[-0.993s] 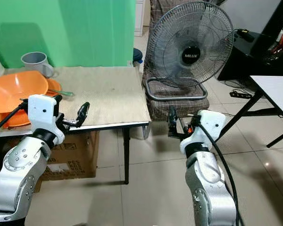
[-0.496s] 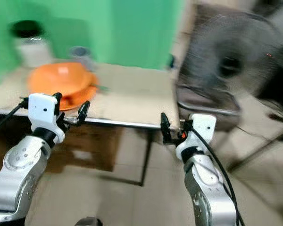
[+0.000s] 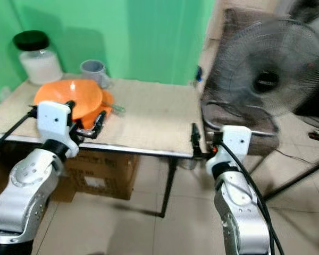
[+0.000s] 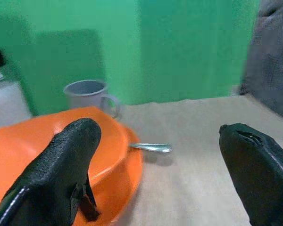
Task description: Setting the table
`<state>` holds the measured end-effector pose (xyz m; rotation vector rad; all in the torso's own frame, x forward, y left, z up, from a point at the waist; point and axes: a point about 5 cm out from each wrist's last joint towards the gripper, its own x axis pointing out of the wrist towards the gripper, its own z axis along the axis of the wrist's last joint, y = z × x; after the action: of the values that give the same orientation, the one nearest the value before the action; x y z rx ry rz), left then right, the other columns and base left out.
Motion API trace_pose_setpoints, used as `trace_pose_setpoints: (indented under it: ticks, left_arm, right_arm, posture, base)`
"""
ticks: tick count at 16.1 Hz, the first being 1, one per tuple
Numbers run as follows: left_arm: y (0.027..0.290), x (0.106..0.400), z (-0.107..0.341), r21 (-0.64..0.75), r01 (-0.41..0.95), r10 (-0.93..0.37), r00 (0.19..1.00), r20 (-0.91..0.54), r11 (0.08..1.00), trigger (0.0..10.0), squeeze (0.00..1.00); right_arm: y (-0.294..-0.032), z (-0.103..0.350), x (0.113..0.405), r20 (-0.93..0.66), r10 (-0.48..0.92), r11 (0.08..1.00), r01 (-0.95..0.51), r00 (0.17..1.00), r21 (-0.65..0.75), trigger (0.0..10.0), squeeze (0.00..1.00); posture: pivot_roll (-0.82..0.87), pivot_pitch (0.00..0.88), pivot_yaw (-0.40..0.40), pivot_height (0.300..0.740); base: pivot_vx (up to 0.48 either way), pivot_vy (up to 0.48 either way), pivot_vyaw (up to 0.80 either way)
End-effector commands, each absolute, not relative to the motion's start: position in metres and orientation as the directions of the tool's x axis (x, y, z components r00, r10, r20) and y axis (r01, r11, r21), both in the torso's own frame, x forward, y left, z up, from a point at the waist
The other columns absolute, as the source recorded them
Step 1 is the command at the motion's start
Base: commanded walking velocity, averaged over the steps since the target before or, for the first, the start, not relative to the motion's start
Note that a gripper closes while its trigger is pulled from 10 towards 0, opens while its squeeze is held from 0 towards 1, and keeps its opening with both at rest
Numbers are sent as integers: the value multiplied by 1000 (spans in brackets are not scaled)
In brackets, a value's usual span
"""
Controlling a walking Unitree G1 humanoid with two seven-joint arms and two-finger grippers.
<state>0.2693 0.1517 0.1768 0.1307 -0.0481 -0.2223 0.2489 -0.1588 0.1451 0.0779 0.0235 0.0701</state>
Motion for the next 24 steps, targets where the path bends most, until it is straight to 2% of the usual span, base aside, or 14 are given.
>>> trace_pose_setpoints:
  ticks: [1, 6, 10, 14, 15, 24]
  left_arm:
    - [153, 268, 177, 132, 207, -214, 976, 37, 969, 10000, 0]
    - [154, 266, 177, 130, 214, -220, 975, 34, 968, 10000, 0]
    - [155, 264, 176, 132, 216, -222, 974, 35, 968, 10000, 0]
    - [156, 262, 176, 147, 250, -256, 966, 20, 957, 10000, 0]
    - [156, 263, 178, 168, 283, -289, 957, 15, 944, 10000, 0]
    - [153, 260, 175, 171, 330, -334, 943, -6, 928, 10000, 0]
  right_arm:
    - [-152, 150, 249, -2, 119, 988, -118, 993, 96, 10000, 1000]
    - [-150, 152, 248, 2, 147, 985, -147, 989, 92, 10000, 1000]
    - [-146, 152, 248, 5, 189, 978, -188, 982, 85, 10000, 1000]
    - [-145, 149, 247, 5, 166, 982, -166, 986, 90, 10000, 1000]
    - [-145, 149, 250, 10, 142, 981, -142, 990, 129, 10000, 1000]
    - [-148, 143, 259, -18, 135, 984, -132, 991, 122, 10000, 1000]
  posture:
    - [4, 0, -60, 740]
    - [6, 5, -69, 740]
    - [10, 4, -74, 740]
    - [35, 5, -48, 740]
    - [44, 4, -49, 740]
    - [53, 0, -57, 740]
  base:
    - [315, 0, 800]
    - [316, 0, 773]
    - [327, 0, 0]
    - [336, 0, 705]
    - [334, 0, 0]
    - [335, 0, 0]
